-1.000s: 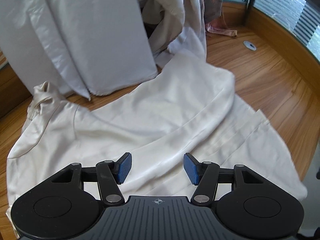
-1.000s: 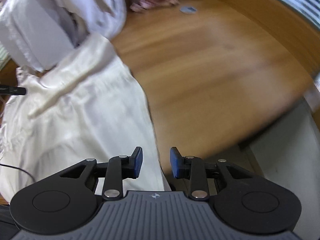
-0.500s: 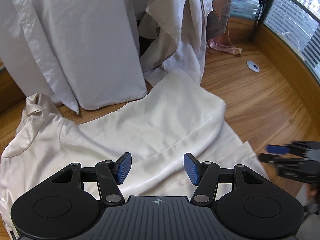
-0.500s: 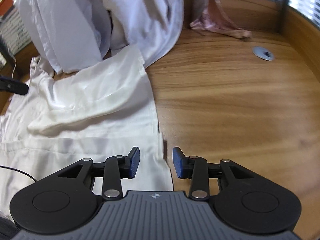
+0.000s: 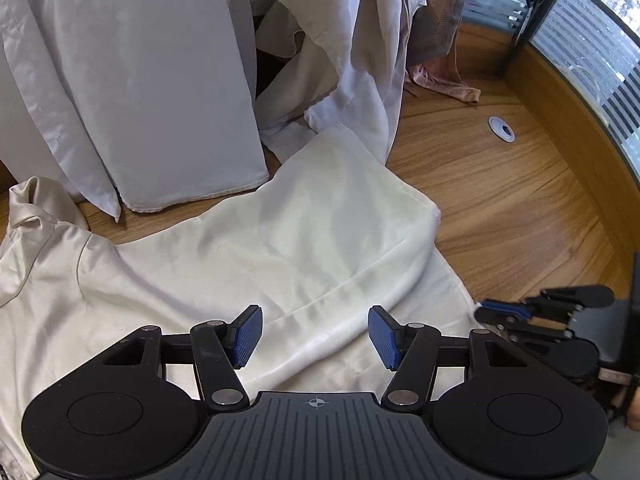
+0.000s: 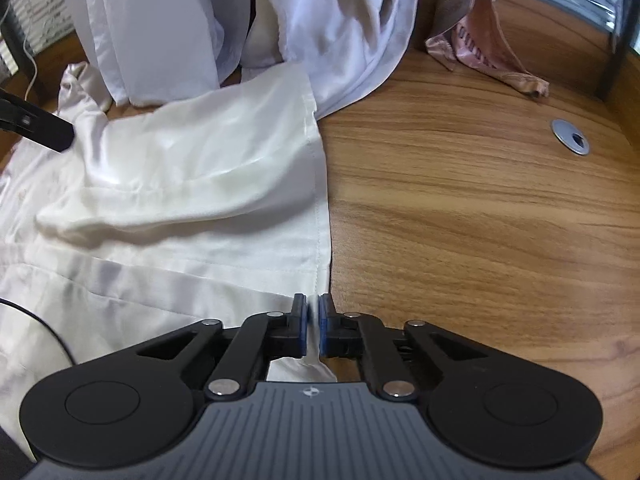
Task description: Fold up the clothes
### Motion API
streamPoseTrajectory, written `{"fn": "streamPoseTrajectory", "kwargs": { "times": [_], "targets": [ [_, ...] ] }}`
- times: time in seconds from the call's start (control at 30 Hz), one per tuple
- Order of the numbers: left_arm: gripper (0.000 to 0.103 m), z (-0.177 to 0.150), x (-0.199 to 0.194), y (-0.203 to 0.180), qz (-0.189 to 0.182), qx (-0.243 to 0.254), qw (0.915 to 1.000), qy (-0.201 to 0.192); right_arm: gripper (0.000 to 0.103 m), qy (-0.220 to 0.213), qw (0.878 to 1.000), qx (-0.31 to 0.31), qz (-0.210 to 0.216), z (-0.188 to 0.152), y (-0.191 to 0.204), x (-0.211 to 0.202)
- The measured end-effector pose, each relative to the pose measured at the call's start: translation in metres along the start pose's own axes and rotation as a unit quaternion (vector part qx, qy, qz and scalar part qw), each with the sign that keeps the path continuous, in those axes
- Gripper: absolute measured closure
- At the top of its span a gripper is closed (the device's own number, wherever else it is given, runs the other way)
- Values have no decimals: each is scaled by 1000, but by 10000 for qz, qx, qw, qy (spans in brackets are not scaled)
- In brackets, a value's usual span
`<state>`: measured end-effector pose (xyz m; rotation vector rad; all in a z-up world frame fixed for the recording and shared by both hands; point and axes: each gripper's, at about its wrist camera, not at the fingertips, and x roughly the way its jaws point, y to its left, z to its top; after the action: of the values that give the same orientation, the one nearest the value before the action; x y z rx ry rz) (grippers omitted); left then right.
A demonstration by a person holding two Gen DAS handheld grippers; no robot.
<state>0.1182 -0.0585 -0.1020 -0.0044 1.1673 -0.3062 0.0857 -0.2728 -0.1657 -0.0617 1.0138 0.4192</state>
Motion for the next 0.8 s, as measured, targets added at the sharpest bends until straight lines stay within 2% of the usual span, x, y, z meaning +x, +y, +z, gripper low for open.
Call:
{"fn": "streamPoseTrajectory", "kwargs": {
  "times": [0.27, 0.47, 0.67, 0.8],
  "targets": [
    [42, 0, 8, -1, -198, 167, 9997, 27, 98, -156, 9972, 574, 443, -29, 3, -58],
    [42, -1, 13, -20, -397, 626, 9972, -59, 98, -50, 9968, 683, 407, -77, 39, -90],
    [42, -5, 27, -56, -637, 1237, 9903, -47, 98, 153, 9949, 967, 236, -131, 75, -107],
    [42, -10, 40, -83, -747, 1660, 9833, -20, 94, -37, 9910, 1332, 89, -151, 82, -120]
  ]
}}
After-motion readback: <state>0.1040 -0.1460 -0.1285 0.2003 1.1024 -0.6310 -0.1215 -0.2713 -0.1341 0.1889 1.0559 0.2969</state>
